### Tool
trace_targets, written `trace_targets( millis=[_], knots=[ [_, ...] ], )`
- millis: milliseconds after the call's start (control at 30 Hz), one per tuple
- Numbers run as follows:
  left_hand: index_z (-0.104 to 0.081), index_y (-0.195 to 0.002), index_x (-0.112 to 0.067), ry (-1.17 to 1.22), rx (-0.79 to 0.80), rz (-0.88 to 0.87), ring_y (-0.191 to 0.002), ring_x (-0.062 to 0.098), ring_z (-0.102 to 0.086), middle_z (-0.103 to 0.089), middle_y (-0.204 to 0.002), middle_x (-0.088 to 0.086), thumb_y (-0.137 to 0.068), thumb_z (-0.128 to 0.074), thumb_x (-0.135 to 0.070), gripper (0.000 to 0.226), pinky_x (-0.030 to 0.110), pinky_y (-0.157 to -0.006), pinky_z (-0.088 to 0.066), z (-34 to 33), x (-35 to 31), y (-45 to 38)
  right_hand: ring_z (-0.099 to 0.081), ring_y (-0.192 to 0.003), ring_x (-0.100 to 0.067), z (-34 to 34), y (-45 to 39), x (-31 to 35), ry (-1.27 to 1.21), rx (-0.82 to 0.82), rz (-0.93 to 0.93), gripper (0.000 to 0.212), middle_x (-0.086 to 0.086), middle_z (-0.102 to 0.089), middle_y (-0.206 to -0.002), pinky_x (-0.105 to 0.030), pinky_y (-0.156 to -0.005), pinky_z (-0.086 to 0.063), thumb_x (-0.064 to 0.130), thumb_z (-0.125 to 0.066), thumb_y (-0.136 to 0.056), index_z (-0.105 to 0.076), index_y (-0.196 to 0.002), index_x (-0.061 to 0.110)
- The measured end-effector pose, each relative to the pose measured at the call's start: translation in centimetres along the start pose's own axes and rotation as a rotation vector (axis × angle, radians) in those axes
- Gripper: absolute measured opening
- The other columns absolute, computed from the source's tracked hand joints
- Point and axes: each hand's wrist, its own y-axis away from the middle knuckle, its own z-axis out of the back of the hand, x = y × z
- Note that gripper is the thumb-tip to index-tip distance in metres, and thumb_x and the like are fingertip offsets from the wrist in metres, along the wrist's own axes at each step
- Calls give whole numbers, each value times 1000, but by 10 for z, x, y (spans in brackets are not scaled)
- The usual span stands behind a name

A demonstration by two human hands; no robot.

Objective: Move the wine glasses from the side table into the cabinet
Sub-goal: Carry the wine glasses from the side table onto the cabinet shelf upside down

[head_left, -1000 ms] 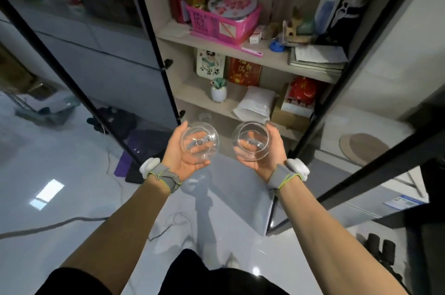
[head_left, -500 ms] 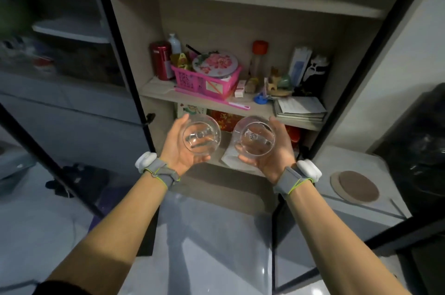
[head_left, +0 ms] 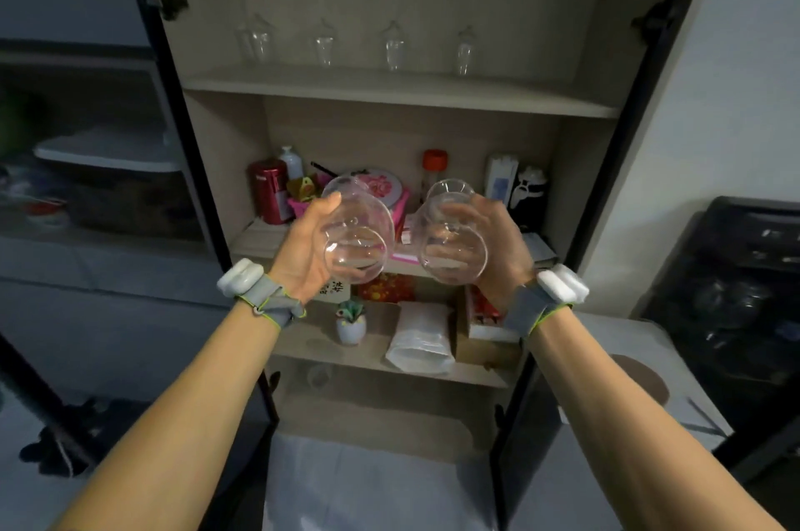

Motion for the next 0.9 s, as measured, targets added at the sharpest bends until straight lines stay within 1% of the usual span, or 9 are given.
trace_targets(
  millis=[33,133,300,367,467,567,667,800,900],
  knots=[
    [-67,-111,-15,-40,15,-13,-86,27,-70,-70,-105,10,-67,-66,-50,56,40,-63,-60,-1,-8,-2,-68,-80,-23,0,-3,7,49,4,17,32,-2,-73,-88,-41,-76,-55,40,-66,-69,-72,-91,18],
    [-69,-108,-20,-234,47,-79,-87,27,-71,-71,-106,10,-65,-66,-51,53,35,-54,-59,-1,-28,-8,-68,-82,-24,0,-14,27,200,-9,37,27,-5,-73,-91,-37,-72,-55,33,-65,-79,-74,-98,16],
    [-72,-104,-27,-469,62,-203,-92,28,-72,-74,-101,7,-59,-79,-56,54,39,-68,-56,-2,-62,-16,-72,-93,-28,-4,-15,55,396,12,183,26,-7,-76,-96,-40,-73,-58,13,-52,-91,-76,-98,20],
    [-70,-108,-30,-622,52,-259,-90,22,-73,-74,-103,2,-63,-74,-54,51,36,-68,-58,-5,-75,-17,-72,-90,-16,-5,-14,62,502,30,292,24,3,-76,-94,-29,-71,-58,18,-53,-91,-75,-93,28],
    [-67,-111,-35,-904,24,-369,-92,6,-69,-71,-105,-12,-63,-67,-59,53,25,-78,-53,-12,-90,-23,-70,-89,-6,-8,-19,70,646,-1,344,30,8,-73,-98,-17,-64,-52,31,-60,-77,-71,-105,32],
    [-64,-111,-41,-1101,-36,-424,-102,4,-64,-67,-110,-19,-57,-68,-67,59,31,-90,-51,-17,-102,-34,-67,-95,-3,-14,-33,77,814,-55,435,39,10,-71,-107,-22,-76,-53,32,-66,-77,-67,-116,31],
    [-61,-116,-44,-1304,-140,-538,-103,4,-60,-63,-117,-17,-59,-70,-71,64,26,-89,-48,-24,-105,-41,-63,-104,-3,-17,-43,81,965,-104,526,45,12,-67,-114,-28,-90,-53,38,-71,-77,-64,-122,33],
    [-54,-126,-43,-1470,-205,-675,-100,4,-53,-57,-120,-14,-67,-69,-70,67,20,-78,-40,-31,-111,-52,-61,-105,-9,-23,-58,90,1132,-201,658,57,9,-63,-118,-35,-90,-54,53,-69,-72,-61,-125,34],
    [-51,-129,-44,-1548,-256,-714,-111,9,-56,-54,-126,-15,-66,-65,-73,71,24,-82,-43,-38,-118,-65,-62,-104,-14,-28,-69,100,1227,-265,726,60,10,-61,-119,-40,-86,-55,58,-67,-69,-59,-125,36]
  ],
)
